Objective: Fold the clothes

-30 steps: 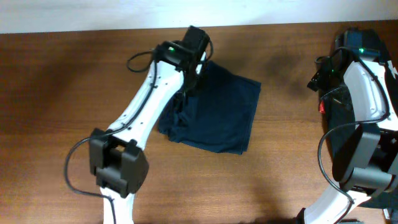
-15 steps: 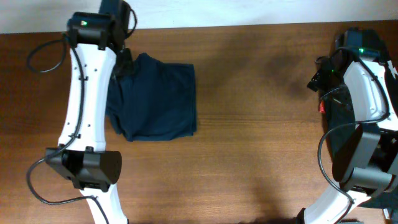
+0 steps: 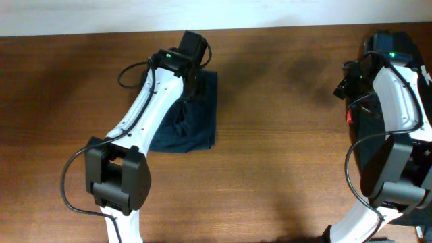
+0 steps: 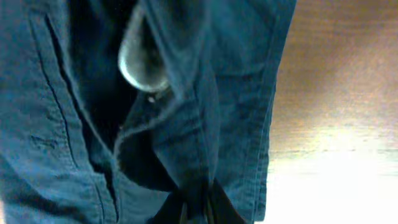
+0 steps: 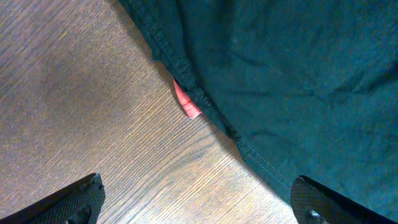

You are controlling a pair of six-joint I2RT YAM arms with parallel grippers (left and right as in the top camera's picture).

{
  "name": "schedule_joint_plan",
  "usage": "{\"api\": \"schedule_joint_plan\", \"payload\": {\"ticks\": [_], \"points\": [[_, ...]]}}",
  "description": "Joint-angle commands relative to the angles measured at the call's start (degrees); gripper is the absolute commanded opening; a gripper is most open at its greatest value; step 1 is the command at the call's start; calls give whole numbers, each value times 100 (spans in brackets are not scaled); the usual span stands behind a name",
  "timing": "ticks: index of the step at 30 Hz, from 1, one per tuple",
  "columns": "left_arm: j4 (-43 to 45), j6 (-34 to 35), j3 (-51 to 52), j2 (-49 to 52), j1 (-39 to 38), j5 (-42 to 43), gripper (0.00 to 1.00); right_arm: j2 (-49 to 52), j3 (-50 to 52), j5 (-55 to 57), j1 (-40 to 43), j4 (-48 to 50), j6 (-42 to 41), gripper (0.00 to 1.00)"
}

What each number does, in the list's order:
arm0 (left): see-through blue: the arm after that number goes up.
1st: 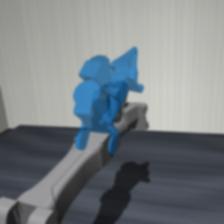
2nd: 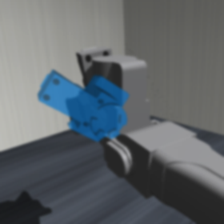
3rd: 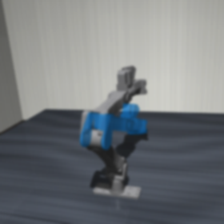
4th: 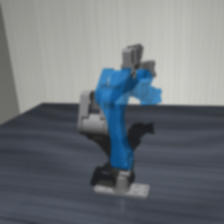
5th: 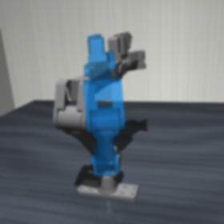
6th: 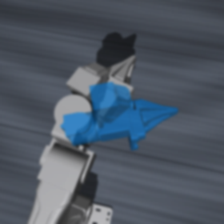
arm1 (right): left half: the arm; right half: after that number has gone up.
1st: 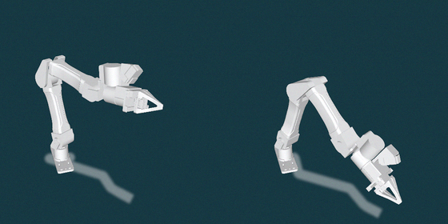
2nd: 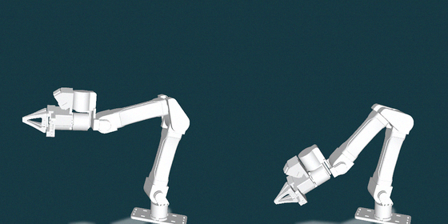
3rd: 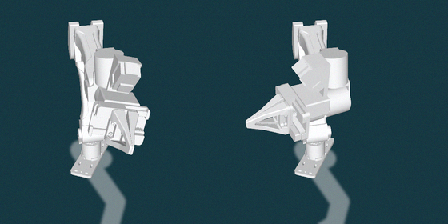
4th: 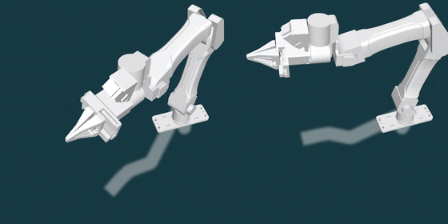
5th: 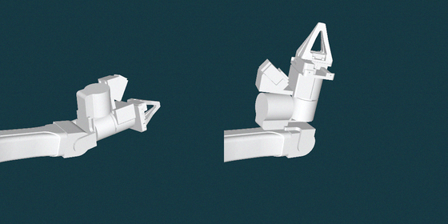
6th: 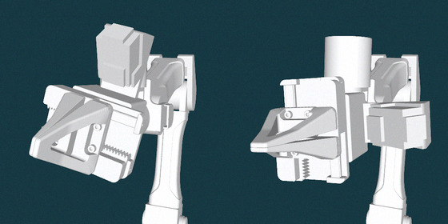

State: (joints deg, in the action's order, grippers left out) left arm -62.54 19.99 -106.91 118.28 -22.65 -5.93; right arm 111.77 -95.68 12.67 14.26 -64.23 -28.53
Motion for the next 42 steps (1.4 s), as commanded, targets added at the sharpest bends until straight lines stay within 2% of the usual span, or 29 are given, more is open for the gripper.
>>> {"api": "schedule_joint_plan", "payload": {"ticks": [1,2,3,7,8,10,11,13,14,15,16,17,18,19,21,23,26,28,30,32,34,37,42], "points": [[409,15,584,-85,-94,85,14,-48,-66,109,7,-7,-48,99],[466,15,669,-85,-94,87,33,-48,-66,109,7,-7,-48,99],[470,13,669,-85,-94,179,42,-48,-66,109,7,-7,-48,99],[181,-33,415,-120,-52,511,58,-48,-66,109,7,-7,-48,99],[122,-33,308,-120,13,509,58,-48,-66,109,7,-7,-48,99],[74,-33,304,-114,168,-109,58,-48,-66,109,7,-7,-48,99],[13,-35,304,-114,321,-501,69,-48,-66,109,7,-7,-48,99],[-142,-33,306,-111,1025,-511,84,-48,-66,109,7,-7,-48,99],[-177,-162,356,-105,1333,-149,84,-48,-66,109,7,-7,-48,99],[-184,-389,439,-103,1543,337,66,-48,-66,109,7,-7,-48,99],[-186,-448,597,-103,1746,730,34,-48,-66,109,7,-7,-48,99],[-179,-448,780,-103,1853,798,12,-48,-66,109,7,-7,-48,99],[-149,-485,957,-103,1873,811,0,-48,-66,111,7,-7,-48,99],[7,-710,1307,-103,1840,833,0,-48,-66,109,7,-7,-48,99],[461,-704,2055,-103,1816,833,0,-48,-66,109,7,-7,-48,99],[553,-632,2581,-103,1832,748,0,-48,-66,109,7,-7,-48,99],[118,-162,2651,-162,1733,719,0,-48,-66,109,7,-7,-48,98],[-365,356,2651,-466,1408,704,1,-48,-66,109,7,-7,-48,99],[-256,444,2640,-1058,1095,704,0,-48,-66,109,7,-7,-48,99],[588,444,2559,-1738,1016,-146,0,-48,-66,109,7,-7,-48,99],[1565,439,2562,-1797,1167,-1189,1,-48,-66,109,7,-7,-48,99],[2588,221,2566,-1353,1344,-1248,1,-48,-66,109,7,-7,-48,99],[3316,184,2566,-24,1434,-1233,1,-48,-66,109,7,-7,-48,99]]}}
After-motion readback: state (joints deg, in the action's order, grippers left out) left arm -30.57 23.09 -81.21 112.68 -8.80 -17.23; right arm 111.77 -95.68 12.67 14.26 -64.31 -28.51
